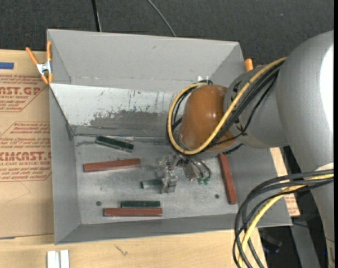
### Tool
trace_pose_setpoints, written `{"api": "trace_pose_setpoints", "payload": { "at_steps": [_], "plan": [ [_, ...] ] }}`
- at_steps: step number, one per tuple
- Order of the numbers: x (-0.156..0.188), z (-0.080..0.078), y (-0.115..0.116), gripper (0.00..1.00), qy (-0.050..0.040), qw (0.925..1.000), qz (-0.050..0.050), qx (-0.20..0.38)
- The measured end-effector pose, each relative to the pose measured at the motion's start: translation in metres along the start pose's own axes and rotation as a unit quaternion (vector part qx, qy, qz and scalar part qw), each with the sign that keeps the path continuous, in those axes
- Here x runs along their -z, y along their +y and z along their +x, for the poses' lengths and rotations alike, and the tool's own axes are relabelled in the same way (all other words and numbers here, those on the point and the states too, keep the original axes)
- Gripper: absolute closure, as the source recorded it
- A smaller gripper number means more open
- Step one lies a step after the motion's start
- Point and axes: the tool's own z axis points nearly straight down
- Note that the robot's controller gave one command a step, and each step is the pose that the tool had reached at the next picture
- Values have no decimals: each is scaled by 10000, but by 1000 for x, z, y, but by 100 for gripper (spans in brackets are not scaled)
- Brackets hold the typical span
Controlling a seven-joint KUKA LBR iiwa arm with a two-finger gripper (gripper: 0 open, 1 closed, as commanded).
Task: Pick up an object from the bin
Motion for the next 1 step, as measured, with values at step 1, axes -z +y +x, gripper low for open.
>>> {"api": "trace_pose_setpoints", "payload": {
  "at_steps": [1],
  "plan": [
    [0, 0, 0, 100, -1, 10000, 1, -2]
  ]
}}
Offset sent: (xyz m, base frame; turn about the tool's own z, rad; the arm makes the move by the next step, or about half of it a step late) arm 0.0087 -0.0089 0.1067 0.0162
